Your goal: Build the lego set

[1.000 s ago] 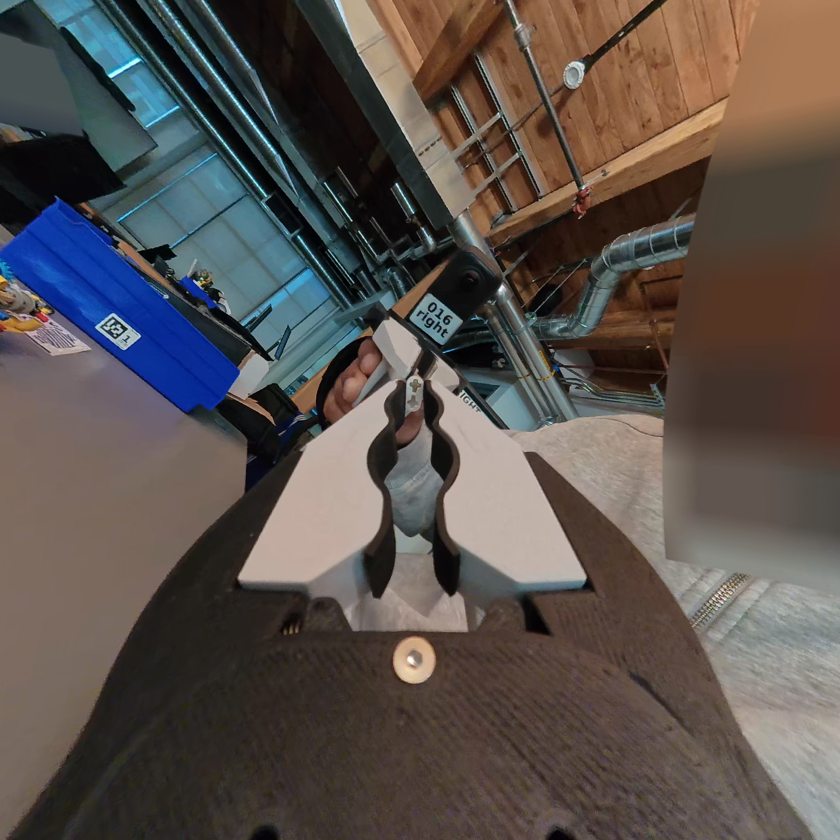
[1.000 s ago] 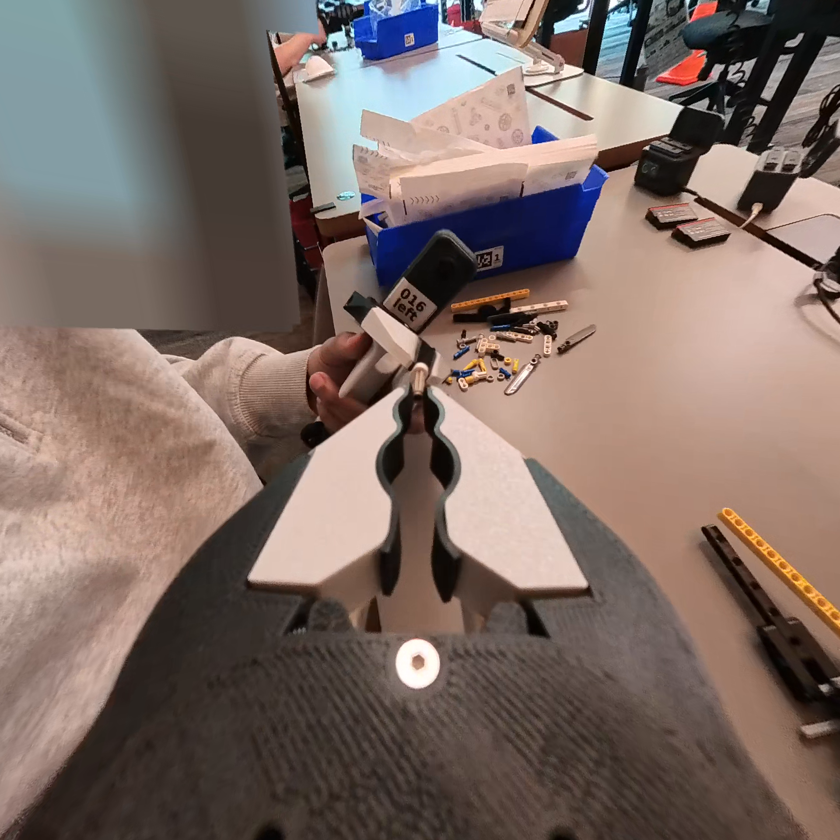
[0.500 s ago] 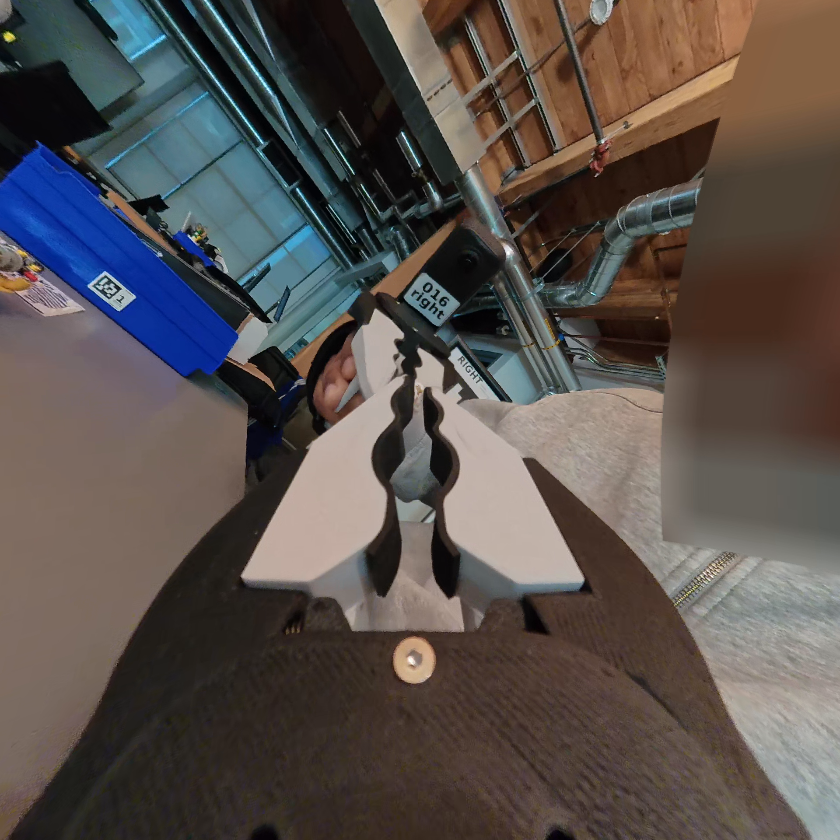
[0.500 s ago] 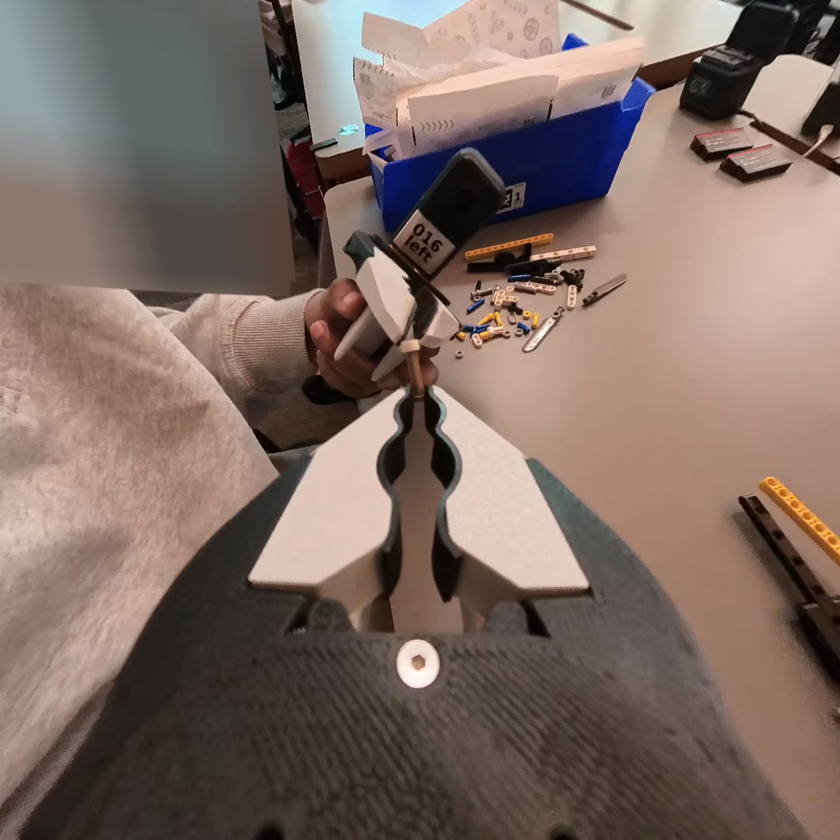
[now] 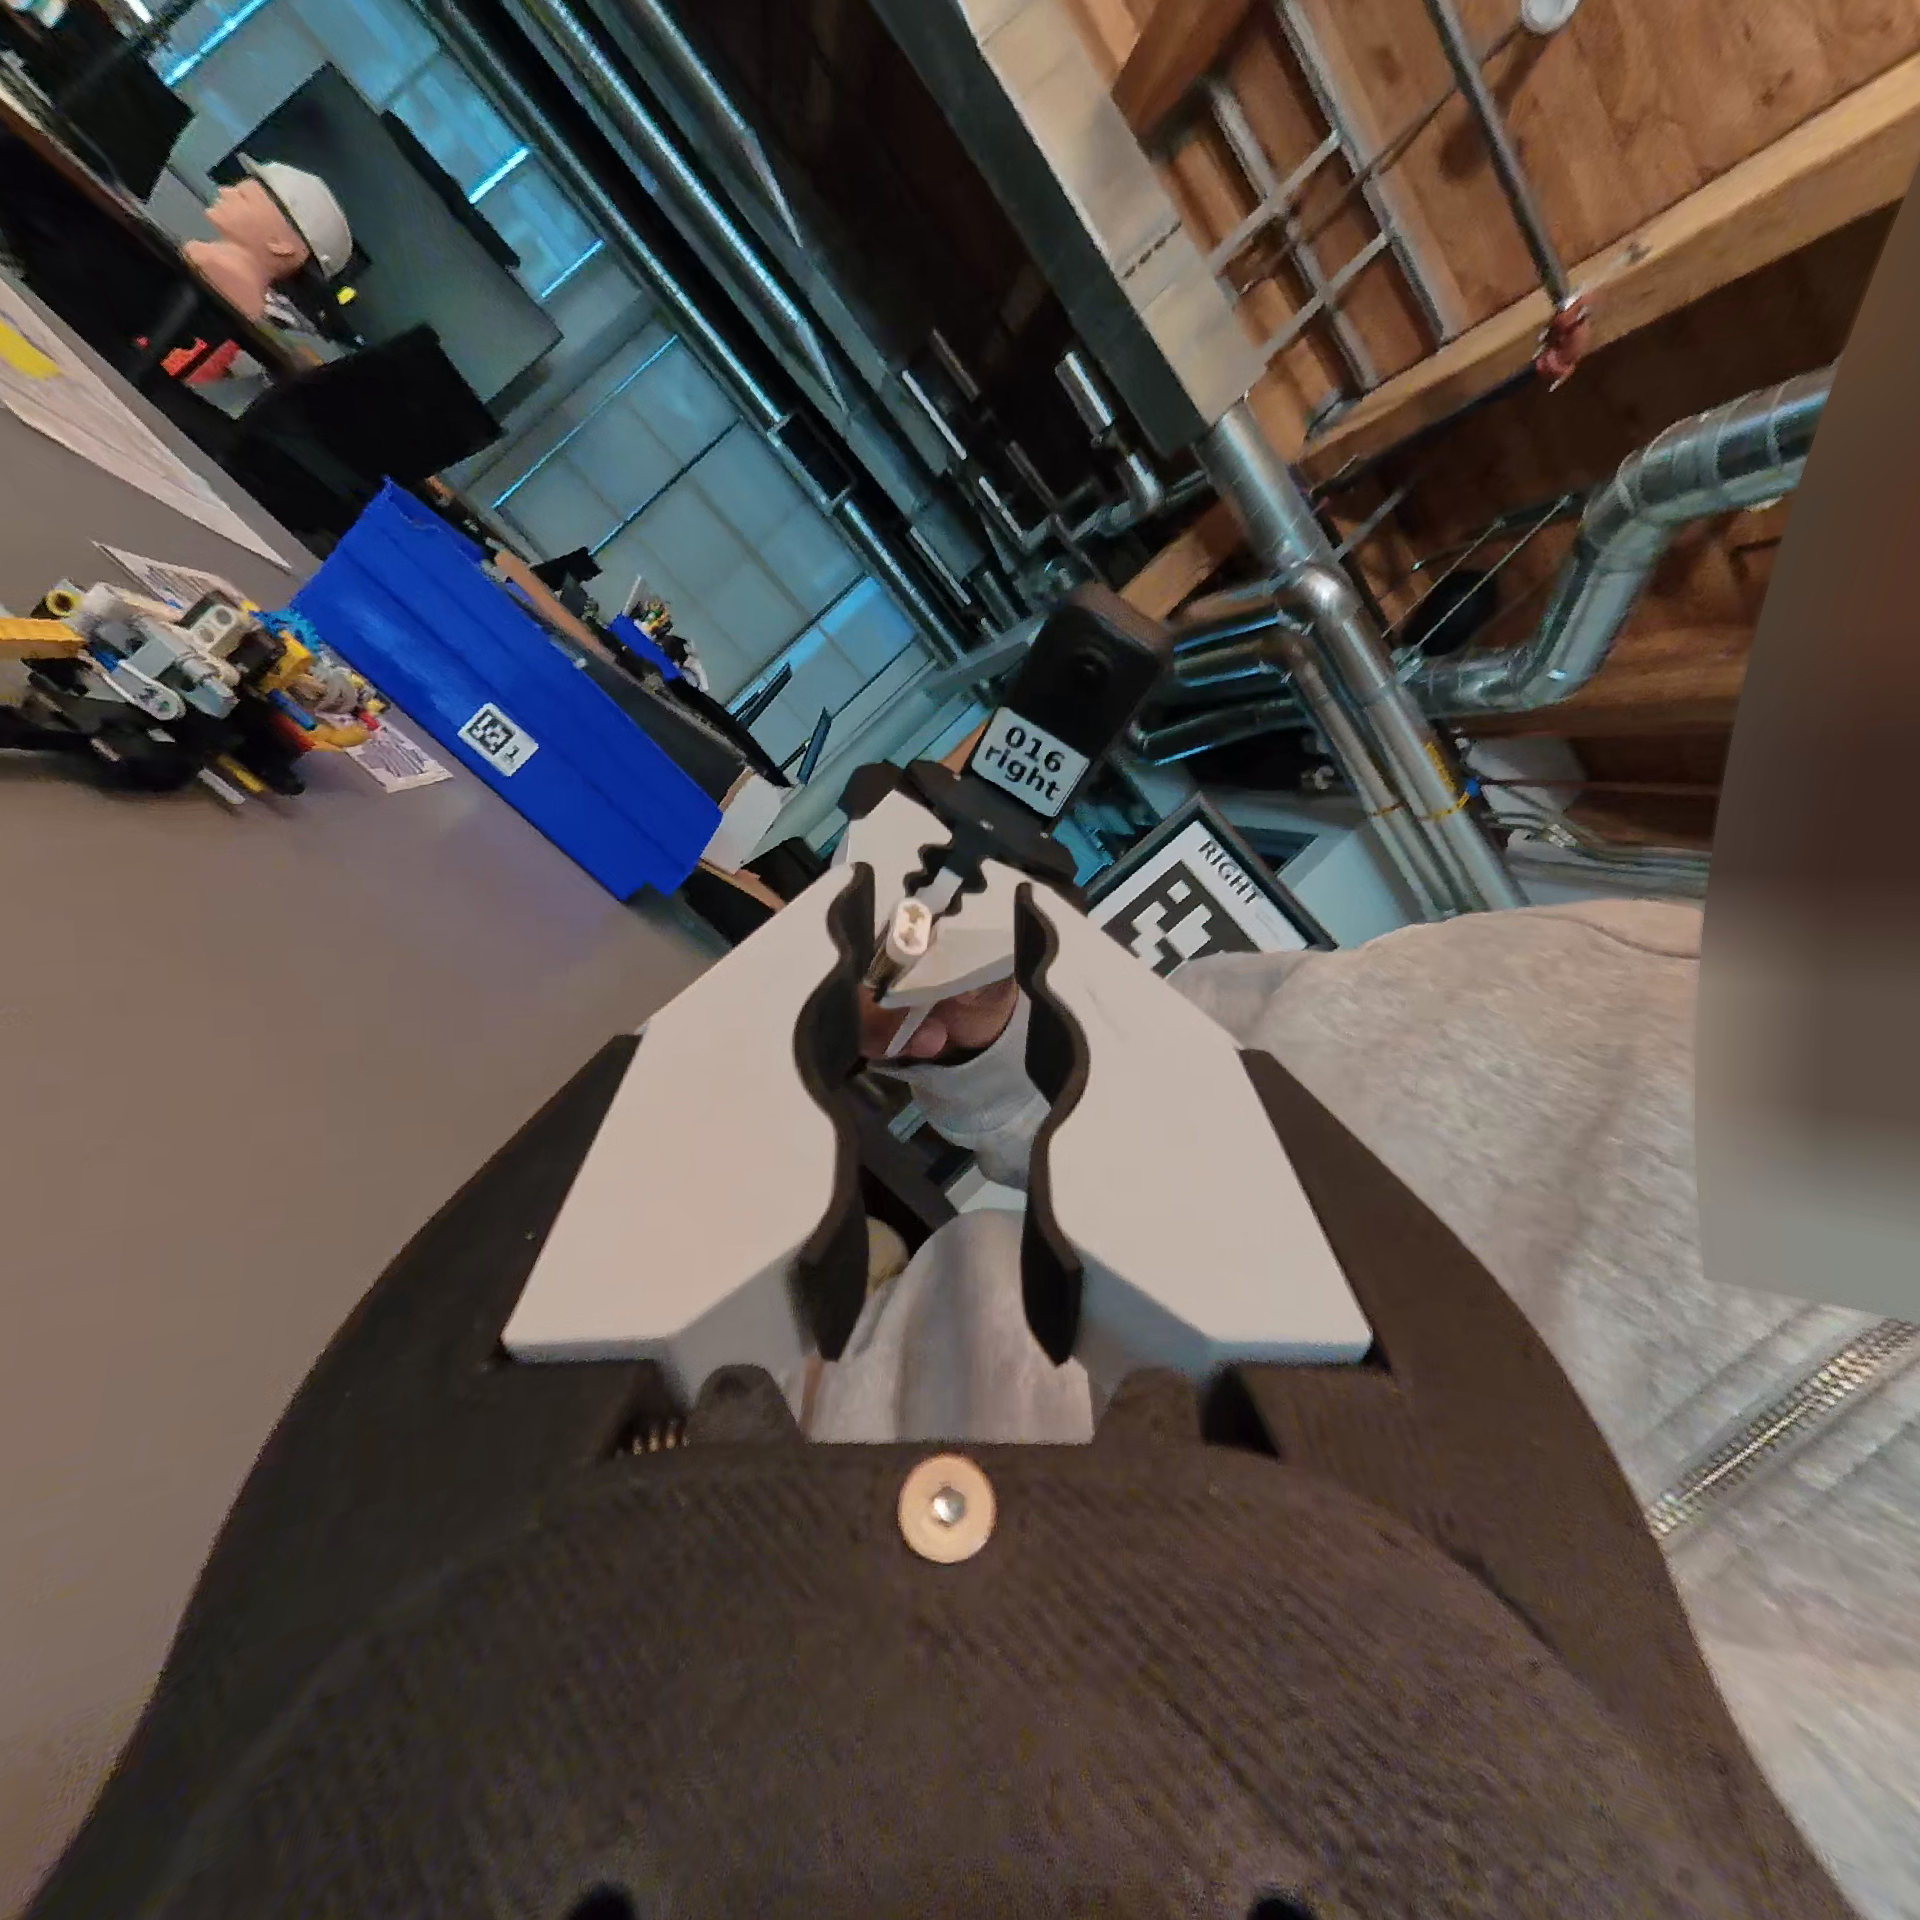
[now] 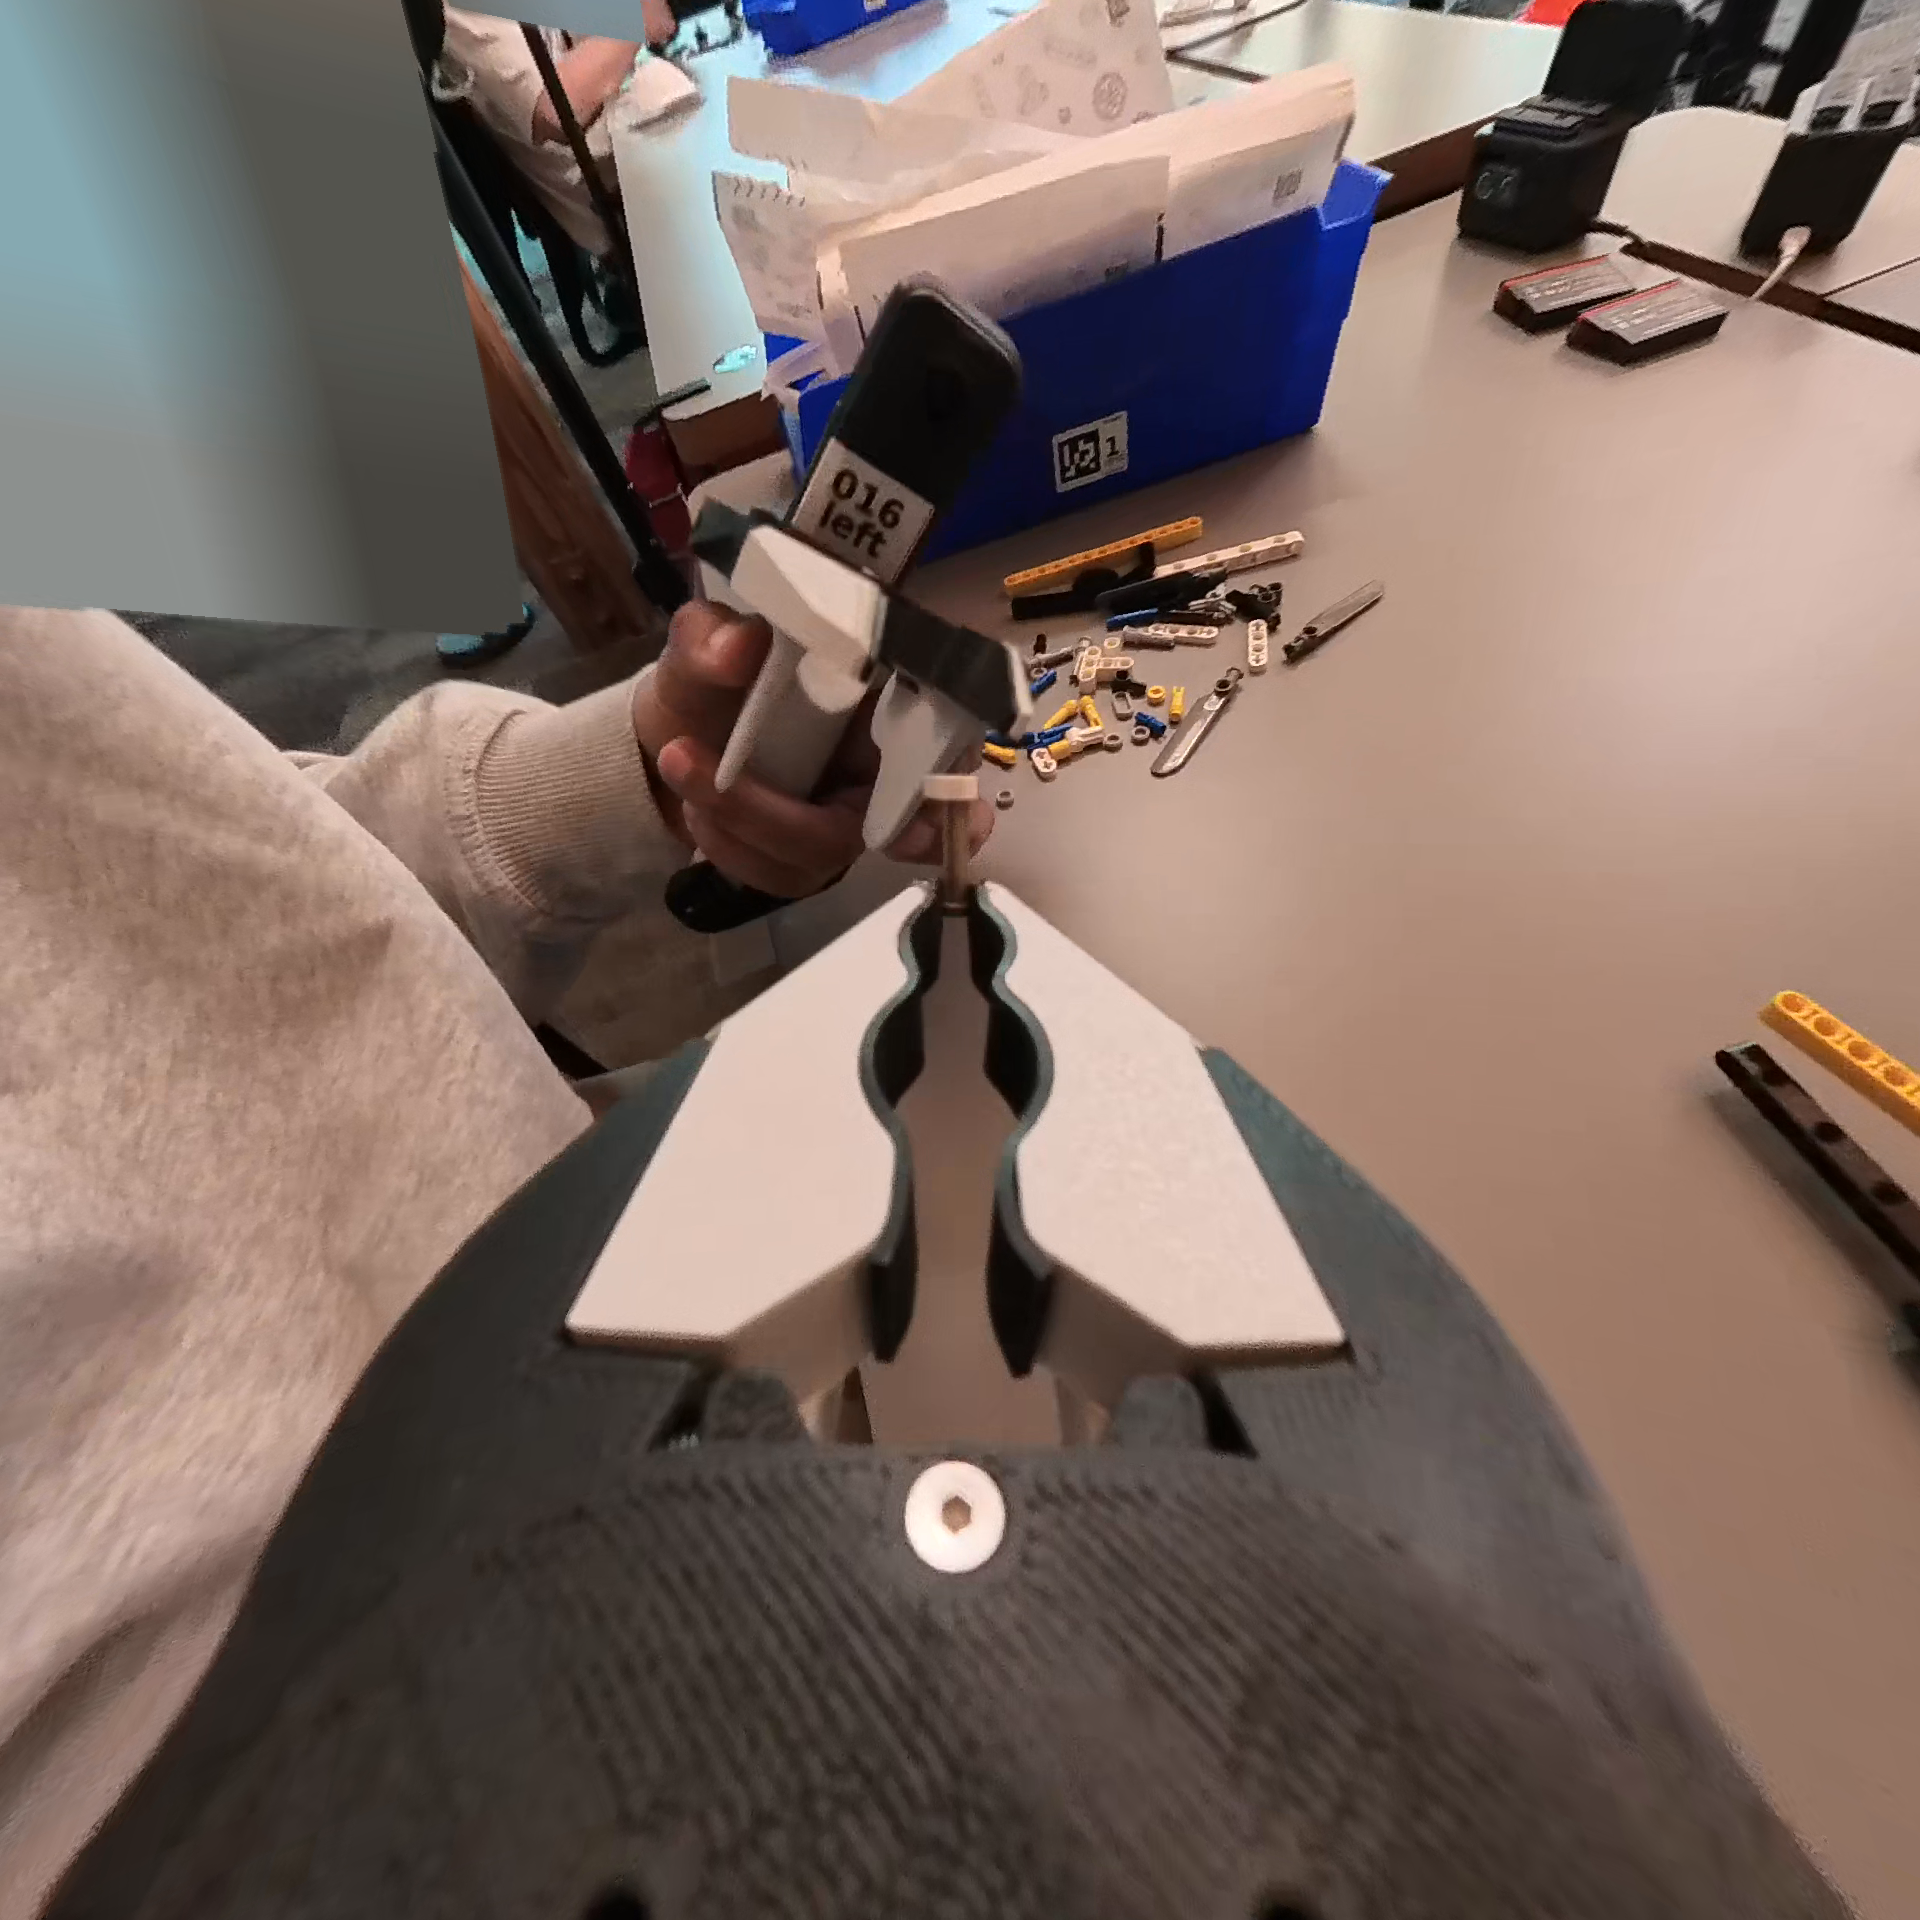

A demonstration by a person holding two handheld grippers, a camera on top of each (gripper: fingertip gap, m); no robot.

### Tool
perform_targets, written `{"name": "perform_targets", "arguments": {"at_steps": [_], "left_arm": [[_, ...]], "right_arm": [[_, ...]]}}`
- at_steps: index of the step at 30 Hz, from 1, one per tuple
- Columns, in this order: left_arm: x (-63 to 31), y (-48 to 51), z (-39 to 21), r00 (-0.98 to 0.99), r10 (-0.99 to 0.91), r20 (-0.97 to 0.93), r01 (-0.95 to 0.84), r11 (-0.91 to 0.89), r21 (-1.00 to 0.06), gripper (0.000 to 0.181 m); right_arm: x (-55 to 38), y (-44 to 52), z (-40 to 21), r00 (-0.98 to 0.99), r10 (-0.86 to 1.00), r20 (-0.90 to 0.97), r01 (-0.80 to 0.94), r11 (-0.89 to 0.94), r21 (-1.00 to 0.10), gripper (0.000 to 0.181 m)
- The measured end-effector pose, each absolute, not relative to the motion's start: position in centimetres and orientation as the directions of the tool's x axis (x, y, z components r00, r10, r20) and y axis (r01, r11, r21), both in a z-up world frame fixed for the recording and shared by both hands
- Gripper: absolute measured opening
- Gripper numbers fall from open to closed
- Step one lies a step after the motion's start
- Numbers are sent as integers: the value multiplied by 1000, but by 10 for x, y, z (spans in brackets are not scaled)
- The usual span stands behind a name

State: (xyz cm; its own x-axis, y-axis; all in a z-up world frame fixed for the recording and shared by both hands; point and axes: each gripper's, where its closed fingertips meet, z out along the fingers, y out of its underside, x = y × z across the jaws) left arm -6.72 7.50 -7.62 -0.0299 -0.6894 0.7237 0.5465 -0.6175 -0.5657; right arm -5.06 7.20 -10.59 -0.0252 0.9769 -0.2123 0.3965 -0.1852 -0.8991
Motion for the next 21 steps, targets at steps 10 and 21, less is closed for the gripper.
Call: {"name": "perform_targets", "arguments": {"at_steps": [10, 21], "left_arm": [[-45, 82, -95, 158, -706, 690, 460, -565, -684, 5], [-24, 92, -149, 489, -706, 513, 145, -514, -846, 5]], "right_arm": [[-45, 80, -113, -11, 958, -287, 263, -274, -925, 4], [-18, 101, -141, 4, 979, -203, 327, -193, -925, 22]]}}
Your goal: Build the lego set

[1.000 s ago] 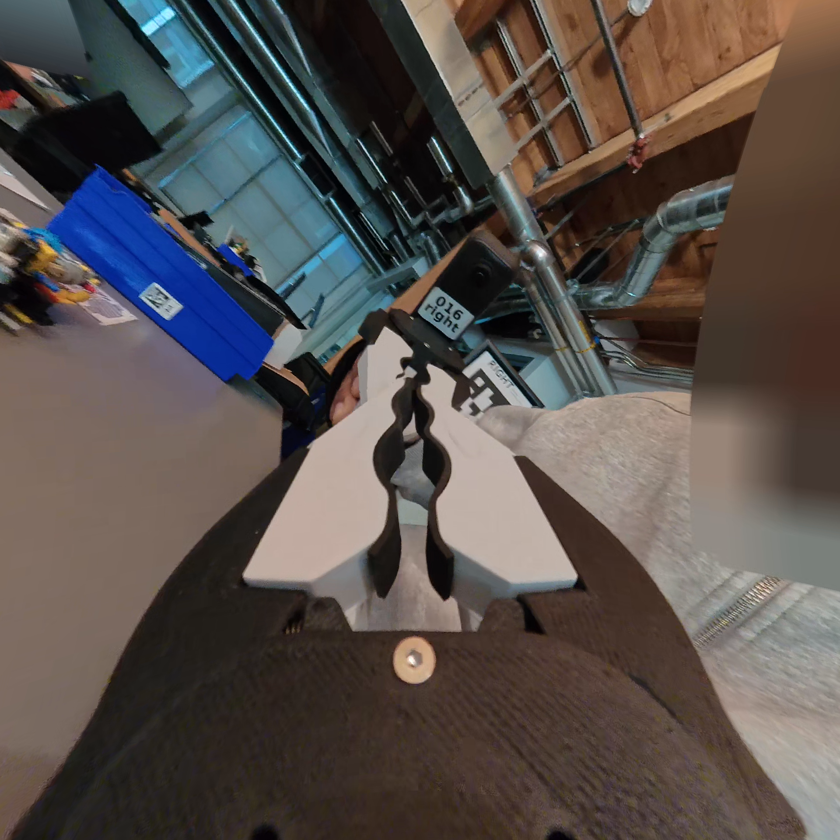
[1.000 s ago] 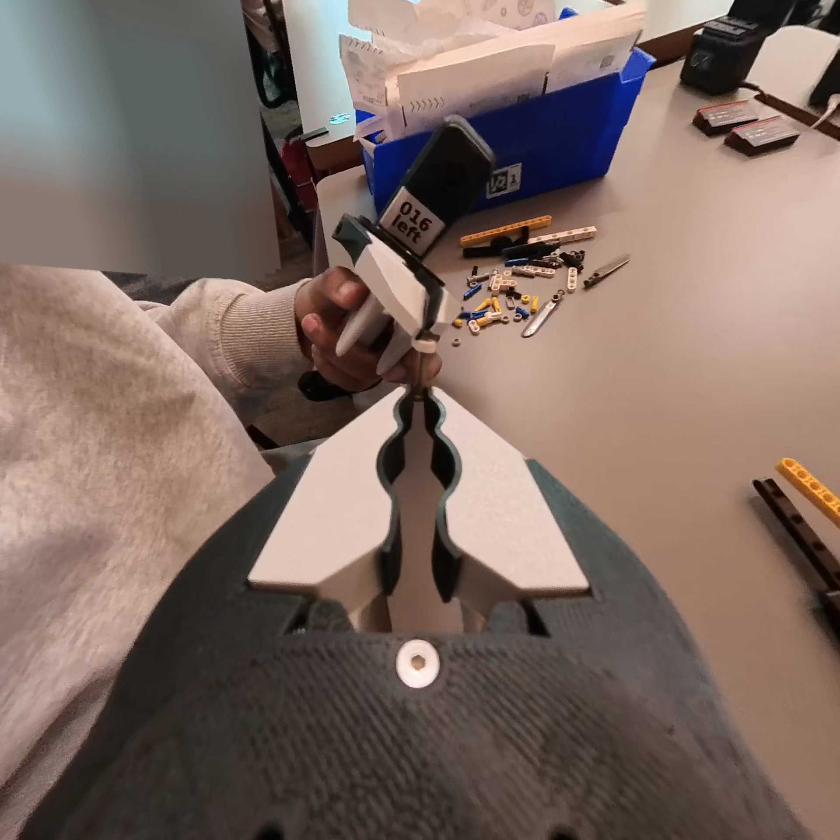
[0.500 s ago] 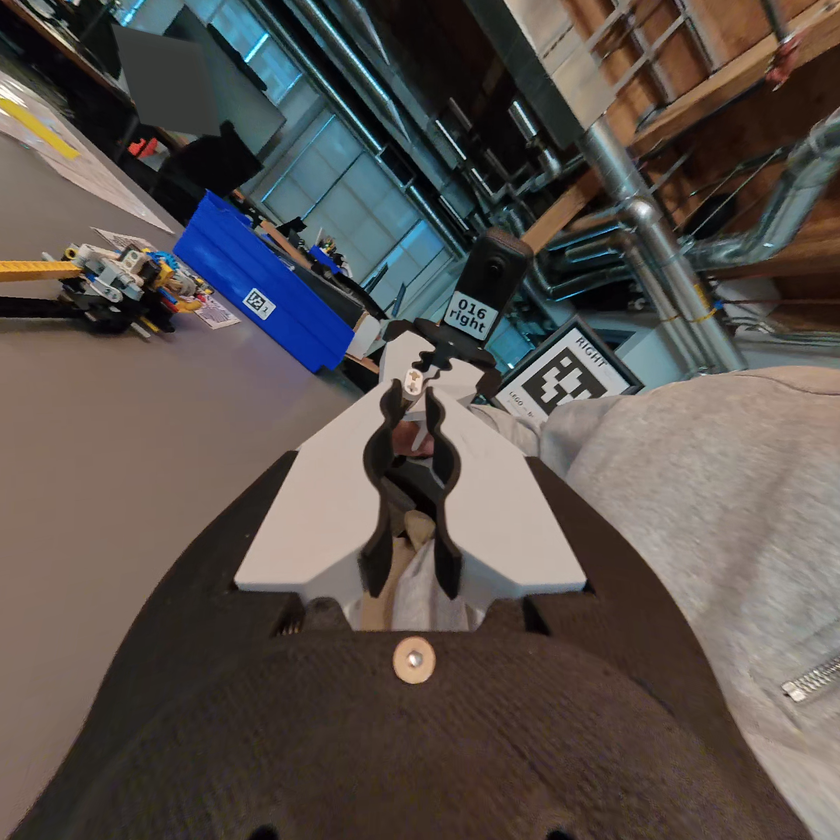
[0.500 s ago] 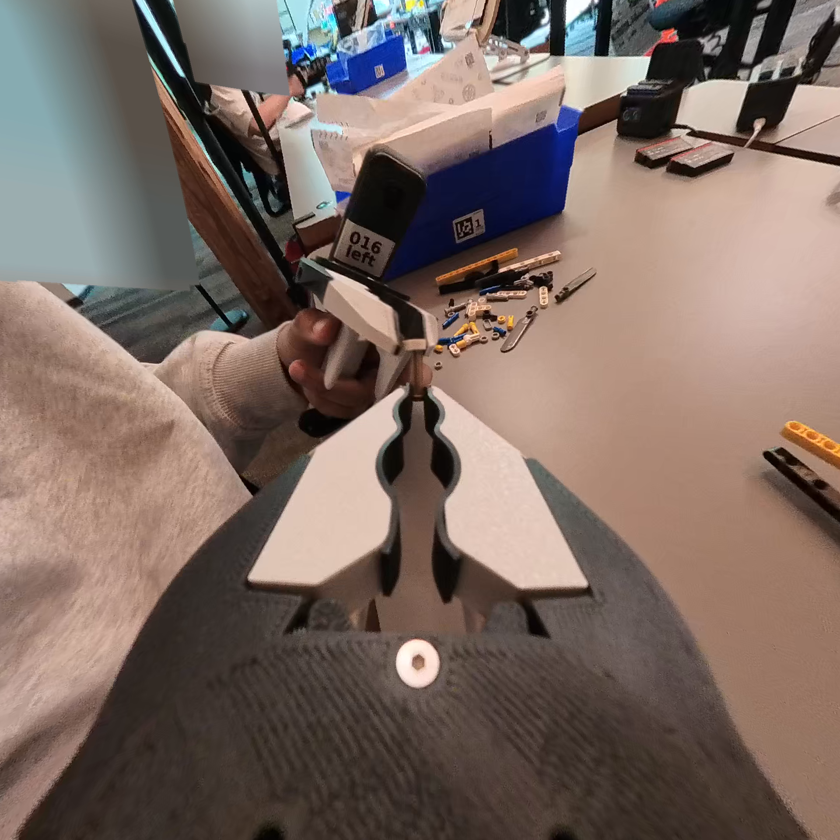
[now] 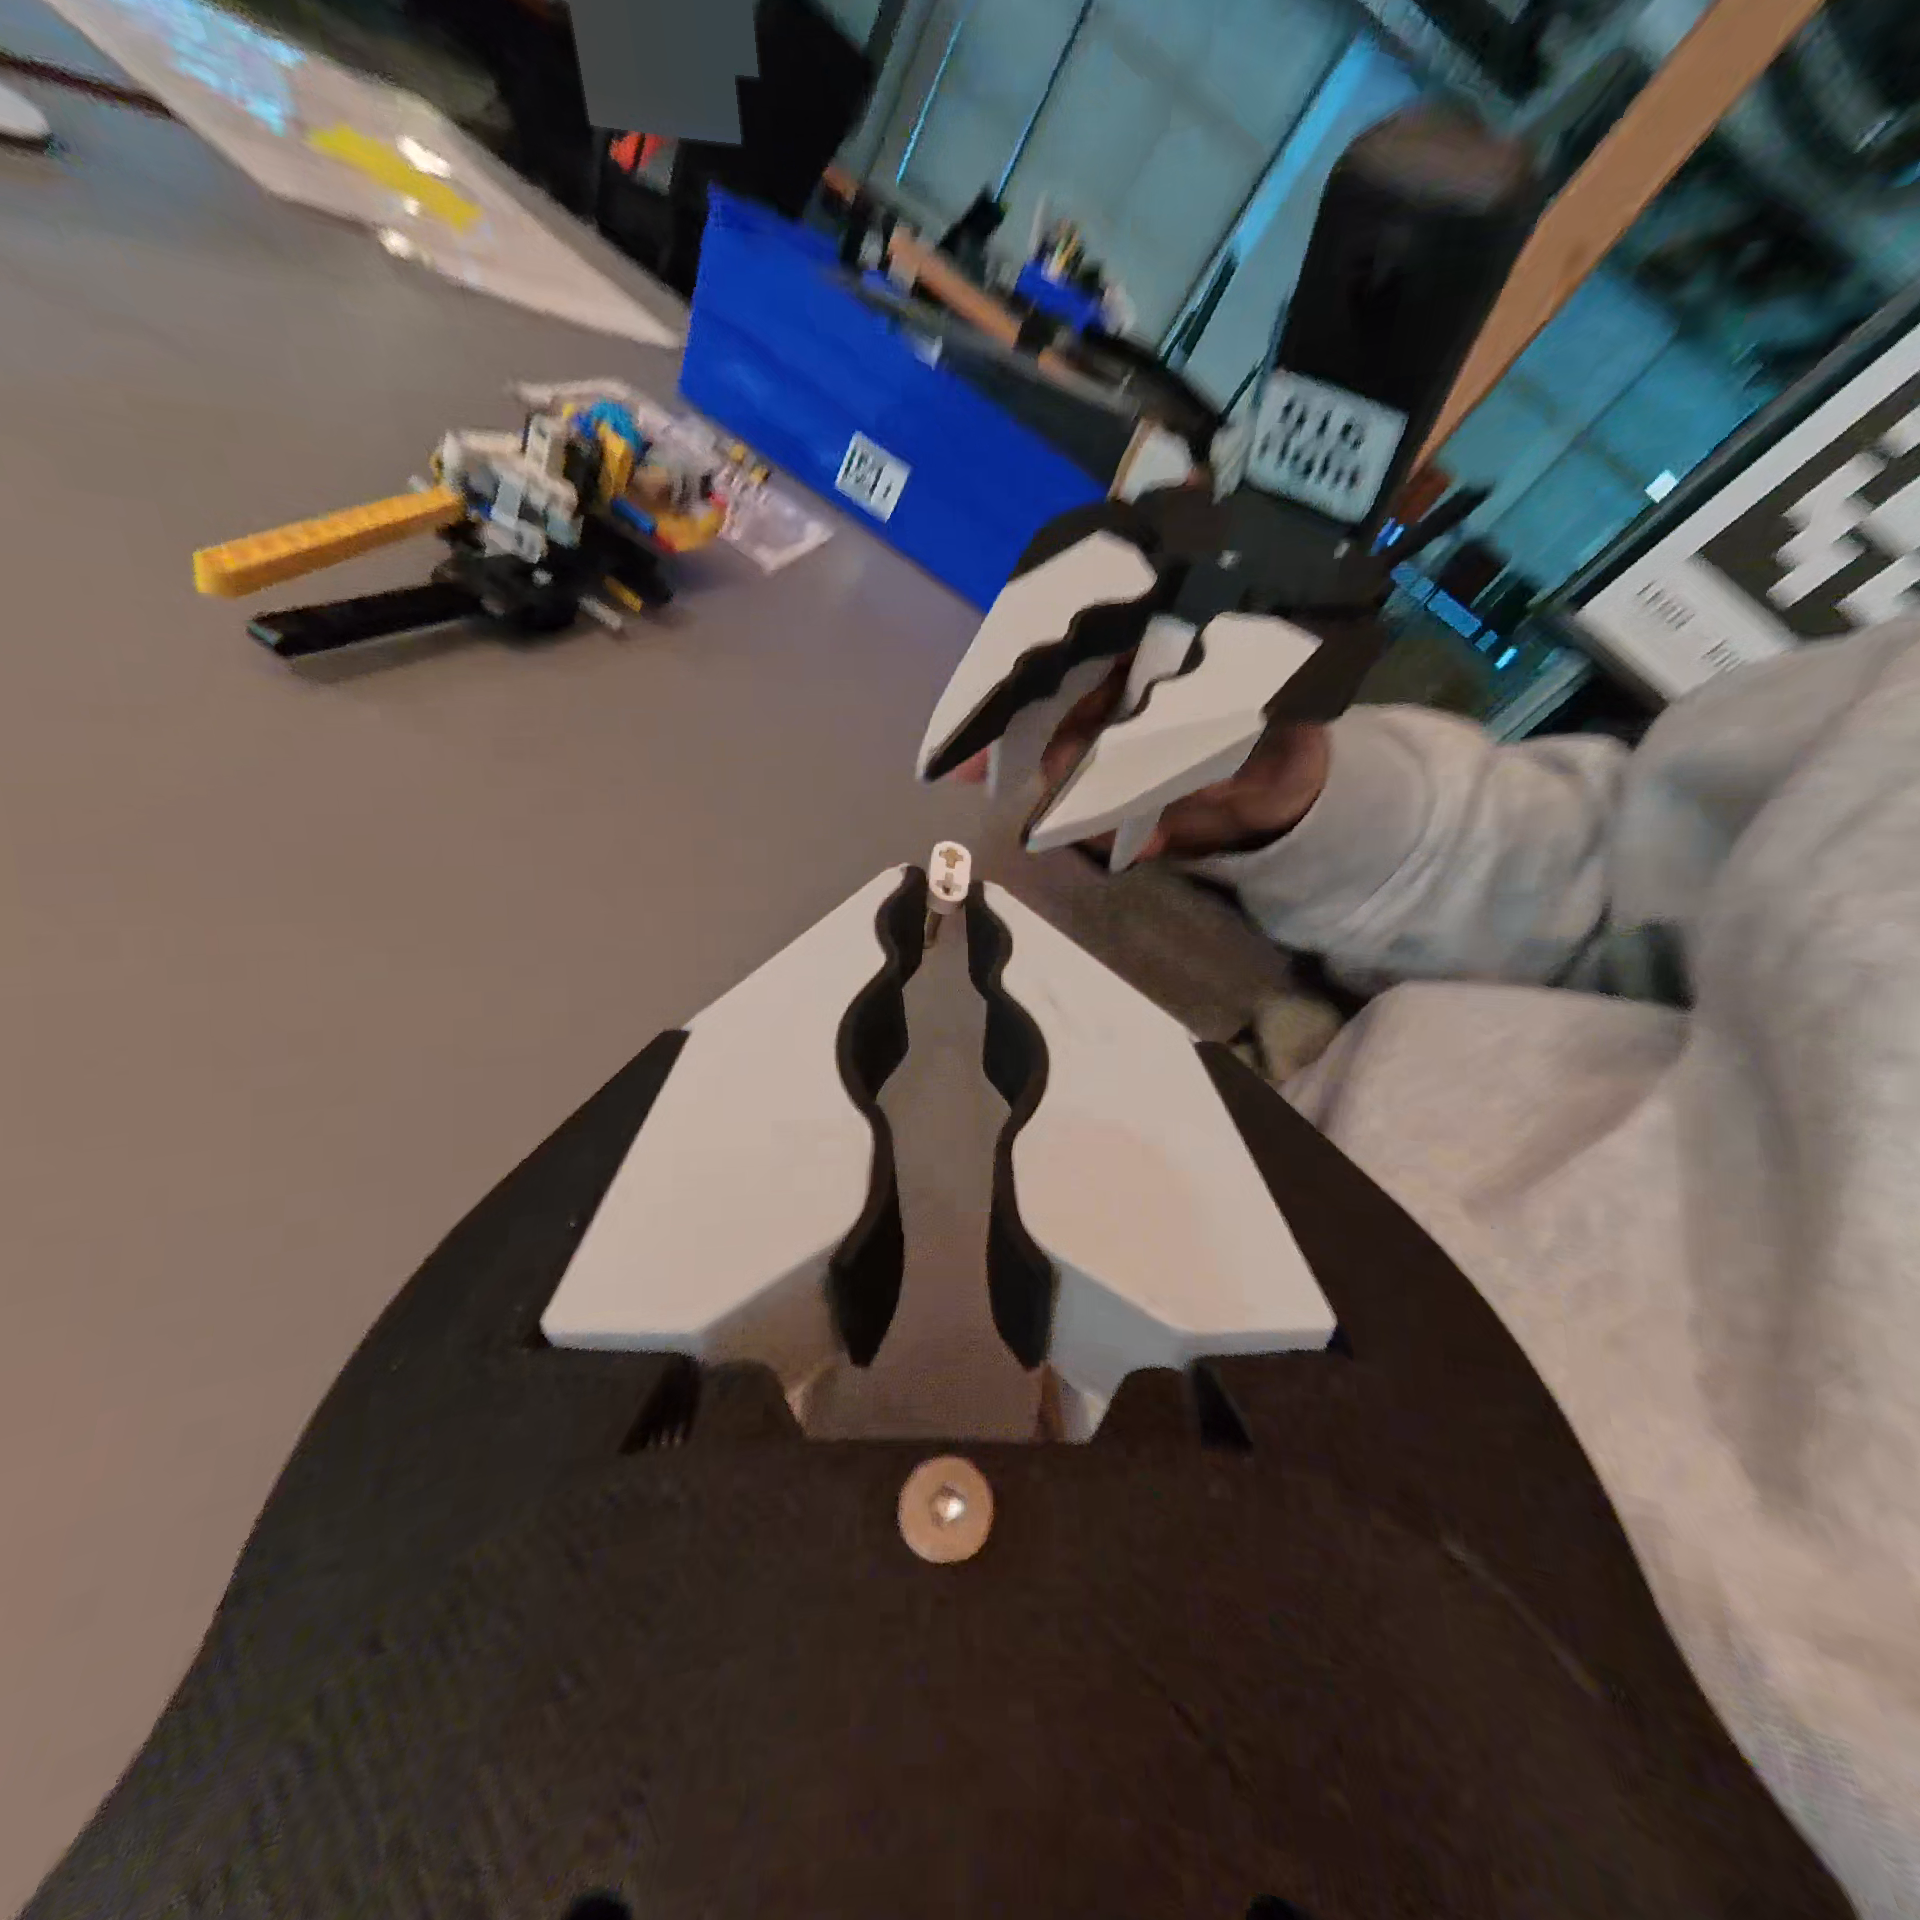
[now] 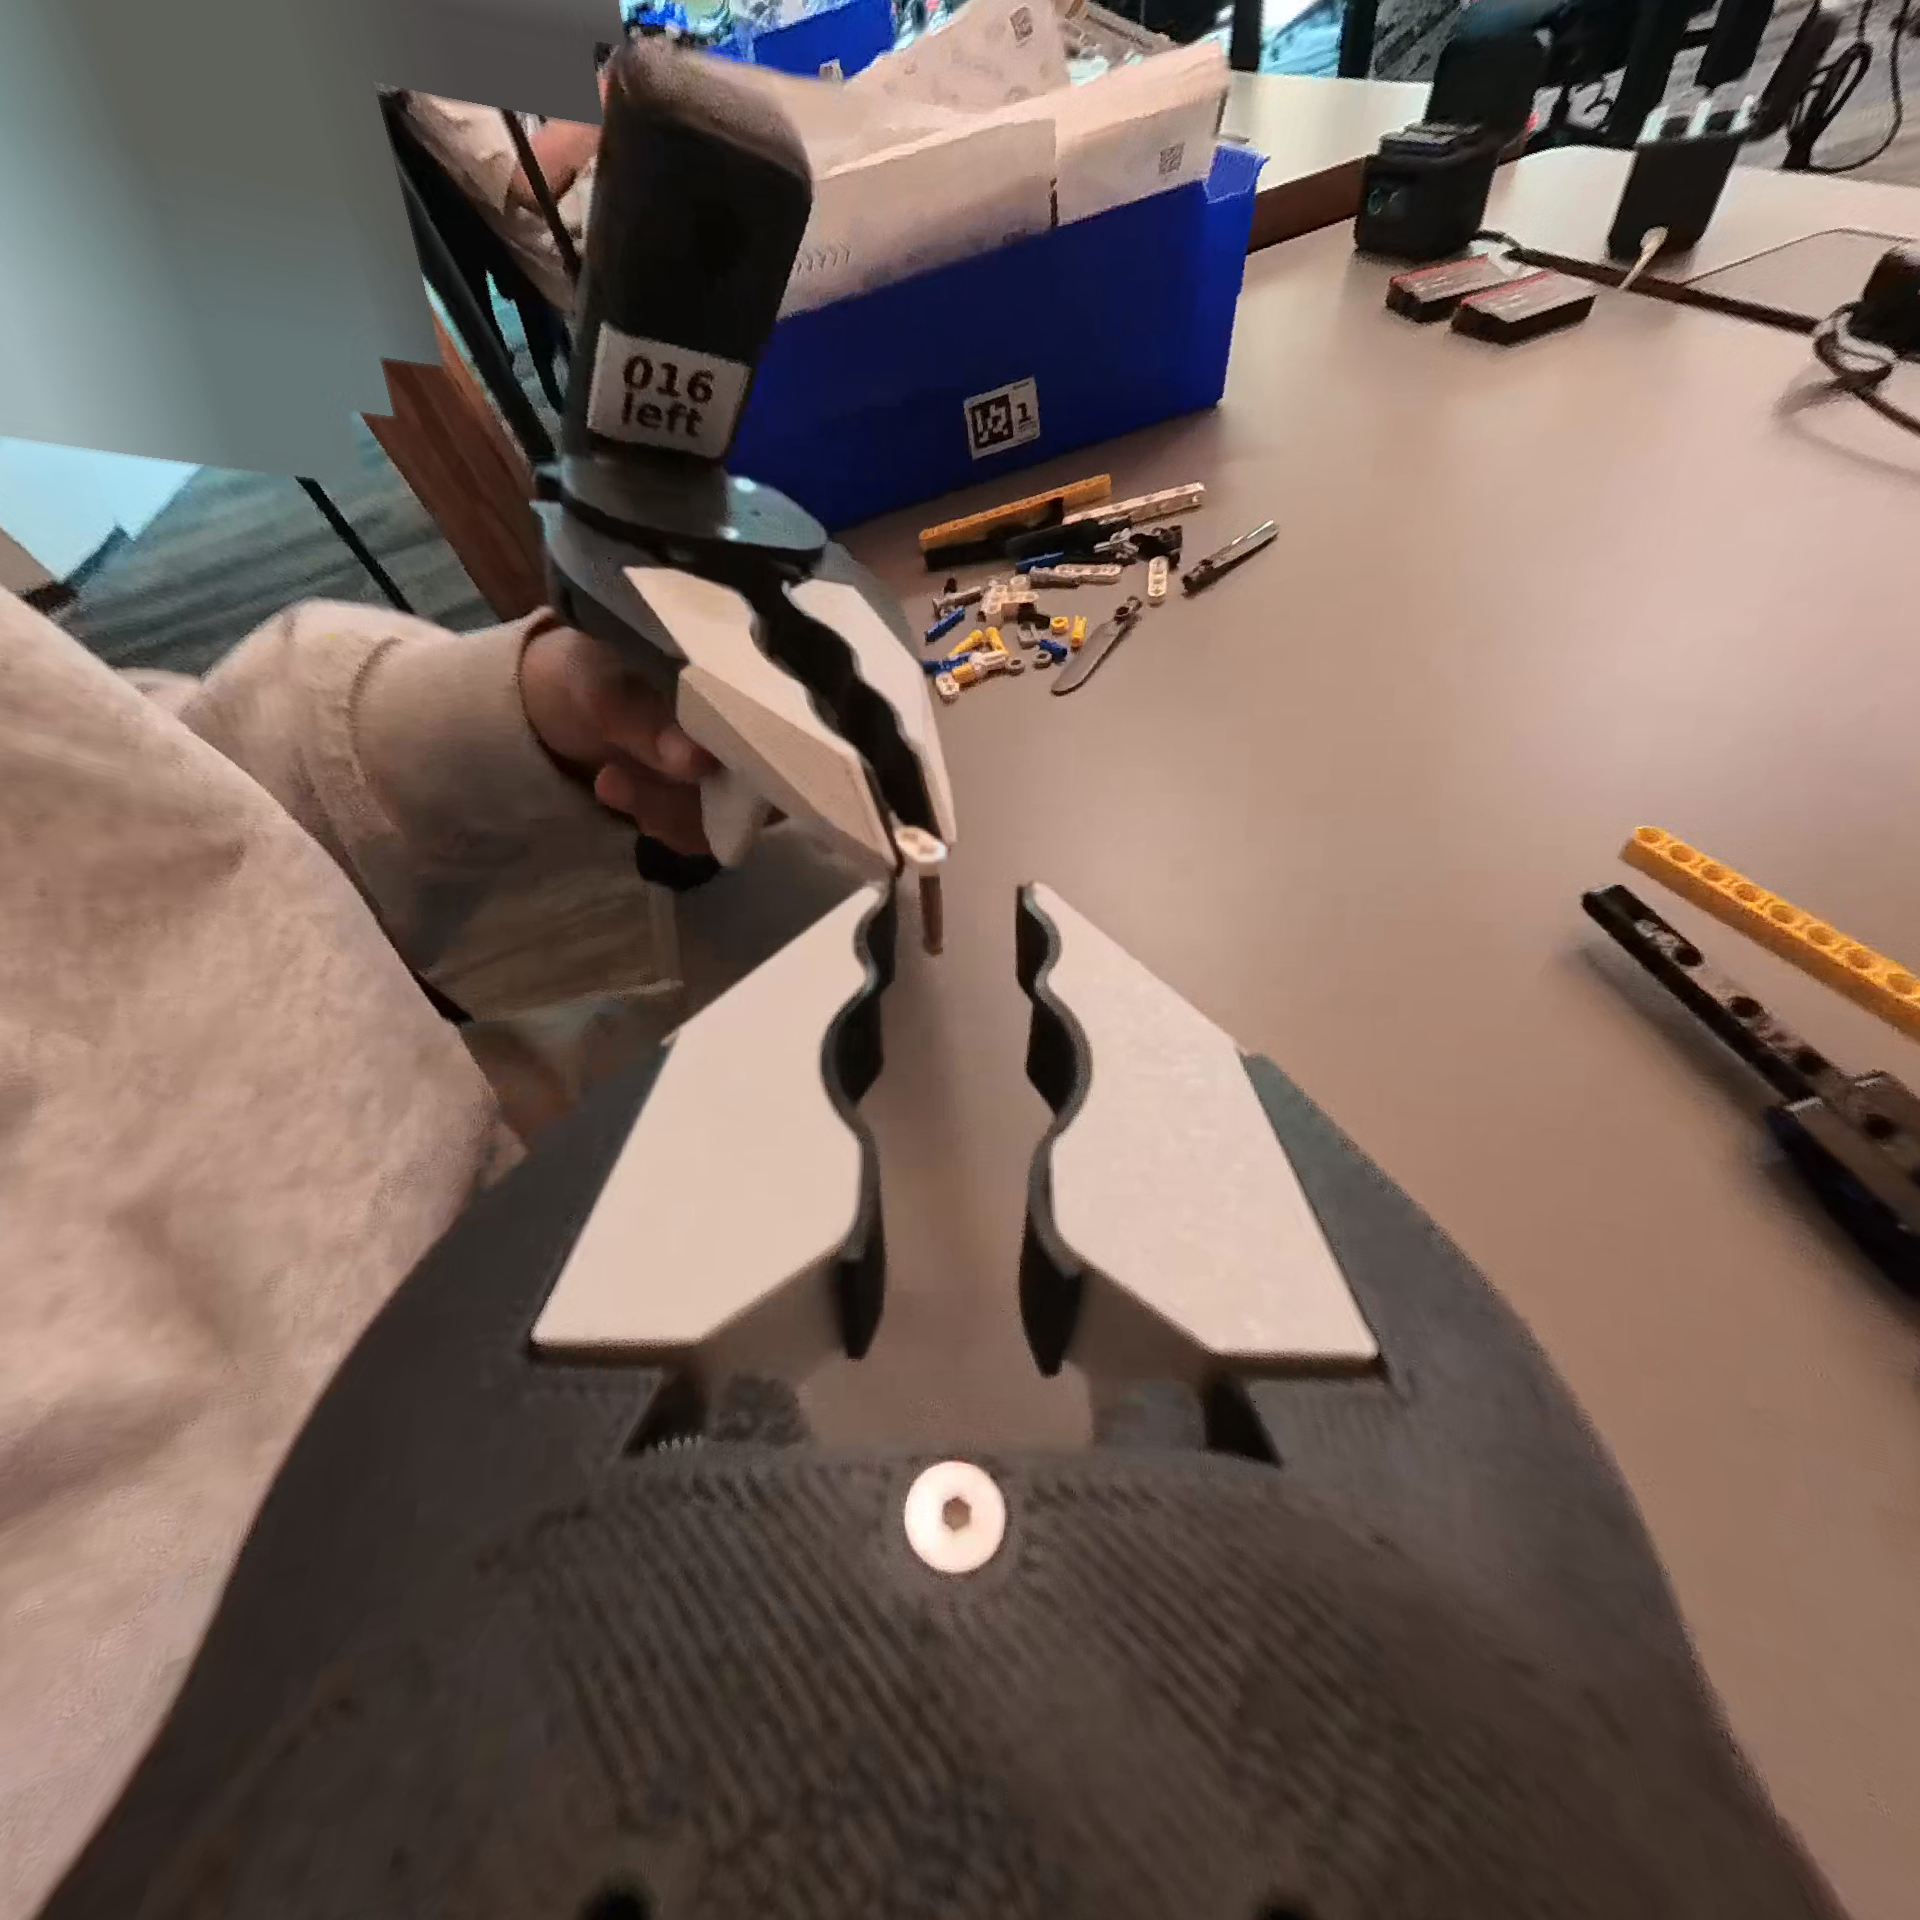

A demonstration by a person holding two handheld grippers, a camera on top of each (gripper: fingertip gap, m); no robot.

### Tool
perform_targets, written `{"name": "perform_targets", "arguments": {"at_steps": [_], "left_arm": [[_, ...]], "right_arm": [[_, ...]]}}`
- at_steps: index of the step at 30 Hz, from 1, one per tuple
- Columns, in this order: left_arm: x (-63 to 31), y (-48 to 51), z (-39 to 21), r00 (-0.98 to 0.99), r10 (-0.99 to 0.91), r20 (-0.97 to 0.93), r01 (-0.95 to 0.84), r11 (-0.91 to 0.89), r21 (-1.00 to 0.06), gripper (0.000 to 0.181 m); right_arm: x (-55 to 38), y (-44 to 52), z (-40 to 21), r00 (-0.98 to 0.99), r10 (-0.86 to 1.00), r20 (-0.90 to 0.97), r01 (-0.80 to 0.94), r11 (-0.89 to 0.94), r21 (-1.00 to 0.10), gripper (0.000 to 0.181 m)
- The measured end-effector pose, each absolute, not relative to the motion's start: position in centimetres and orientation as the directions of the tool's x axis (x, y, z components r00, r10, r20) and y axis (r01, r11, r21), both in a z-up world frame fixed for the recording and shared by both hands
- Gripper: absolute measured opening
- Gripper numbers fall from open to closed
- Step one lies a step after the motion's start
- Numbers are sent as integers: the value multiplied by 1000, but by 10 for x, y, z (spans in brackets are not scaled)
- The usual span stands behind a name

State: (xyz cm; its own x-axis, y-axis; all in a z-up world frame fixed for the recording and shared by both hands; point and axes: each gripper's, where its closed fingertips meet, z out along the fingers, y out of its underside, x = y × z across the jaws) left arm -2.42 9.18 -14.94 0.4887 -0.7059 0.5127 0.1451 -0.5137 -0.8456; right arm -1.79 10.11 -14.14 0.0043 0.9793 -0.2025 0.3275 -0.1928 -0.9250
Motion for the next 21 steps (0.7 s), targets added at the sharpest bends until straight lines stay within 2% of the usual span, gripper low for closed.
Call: {"name": "perform_targets", "arguments": {"at_steps": [4, 8, 21], "left_arm": [[-9, 87, -177, 536, -722, 438, -30, -535, -844, 5], [-2, 83, -184, 545, -730, 412, -93, -541, -836, 5], [0, 76, -205, 573, -707, 416, -188, -606, -773, 5]], "right_arm": [[-12, 96, -160, -56, 987, -153, 378, -121, -918, 16], [-9, 92, -174, -98, 991, -89, 399, -42, -916, 9], [-6, 79, -196, -180, 984, -13, 479, 76, -874, 11]]}}
